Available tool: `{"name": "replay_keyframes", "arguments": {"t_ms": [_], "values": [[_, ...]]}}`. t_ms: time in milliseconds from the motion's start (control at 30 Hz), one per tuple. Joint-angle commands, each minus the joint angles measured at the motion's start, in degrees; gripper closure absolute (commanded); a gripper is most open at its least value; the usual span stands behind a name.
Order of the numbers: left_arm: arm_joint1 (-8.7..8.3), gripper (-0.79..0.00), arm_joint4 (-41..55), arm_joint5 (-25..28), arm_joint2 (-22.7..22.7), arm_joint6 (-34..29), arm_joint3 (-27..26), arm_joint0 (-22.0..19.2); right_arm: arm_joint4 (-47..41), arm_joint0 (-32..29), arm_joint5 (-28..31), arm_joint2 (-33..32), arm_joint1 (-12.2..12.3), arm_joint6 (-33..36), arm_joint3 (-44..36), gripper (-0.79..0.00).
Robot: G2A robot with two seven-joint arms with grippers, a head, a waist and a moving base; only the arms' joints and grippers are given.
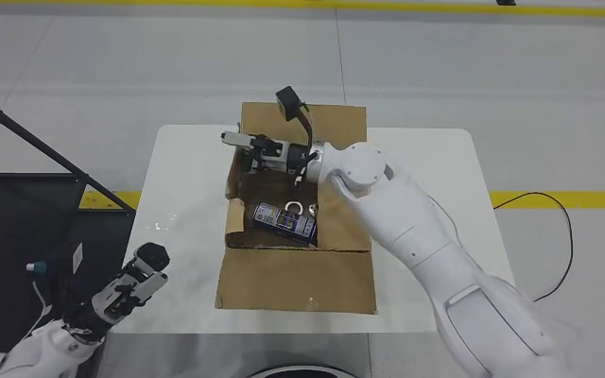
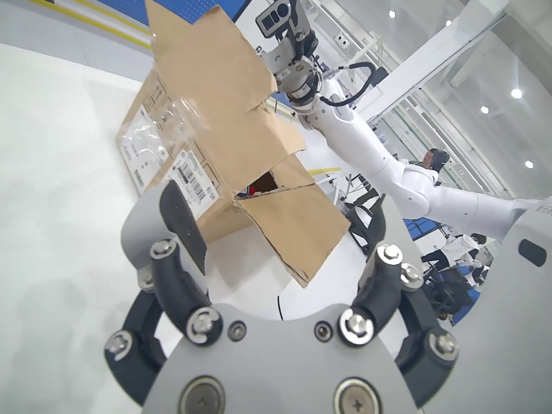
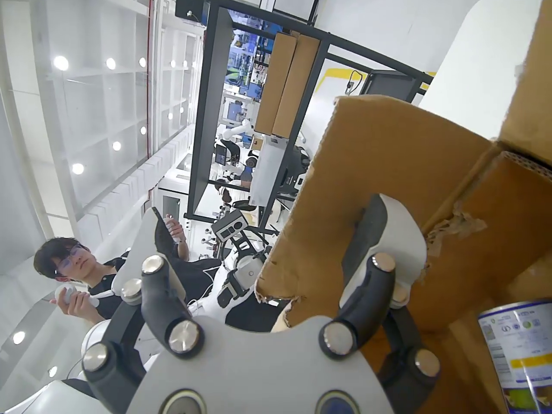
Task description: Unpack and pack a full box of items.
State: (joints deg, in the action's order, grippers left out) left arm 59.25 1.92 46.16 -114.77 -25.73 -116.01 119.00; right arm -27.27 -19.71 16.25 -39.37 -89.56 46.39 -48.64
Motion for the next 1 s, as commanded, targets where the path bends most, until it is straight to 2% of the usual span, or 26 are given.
{"name": "replay_keyframes", "arguments": {"t_ms": [0, 333, 600, 967], "values": [[0.11, -0.785, 0.22, 0.41, -0.98, 0.48, 0.01, 0.85, -0.25, 0.68, 0.53, 0.66, -0.82, -0.27, 1.16, -0.785], [0.68, -0.785, 1.78, 2.39, -6.37, 2.58, -0.54, 4.02, -0.16, 2.57, 3.91, 3.46, -5.14, -5.02, 6.74, -0.785], [1.21, -0.785, 4.3, 4.21, -10.59, 3.25, -0.3, 6.51, -0.83, 3.23, 3.81, 5.45, -8.49, -4.14, 11.47, -0.785], [1.65, -0.785, 6.04, 4.43, -11.16, 1.58, -0.95, 7.01, -0.96, 3.83, 4.31, 6.89, -12.45, -1.66, 16.96, -0.785]]}}
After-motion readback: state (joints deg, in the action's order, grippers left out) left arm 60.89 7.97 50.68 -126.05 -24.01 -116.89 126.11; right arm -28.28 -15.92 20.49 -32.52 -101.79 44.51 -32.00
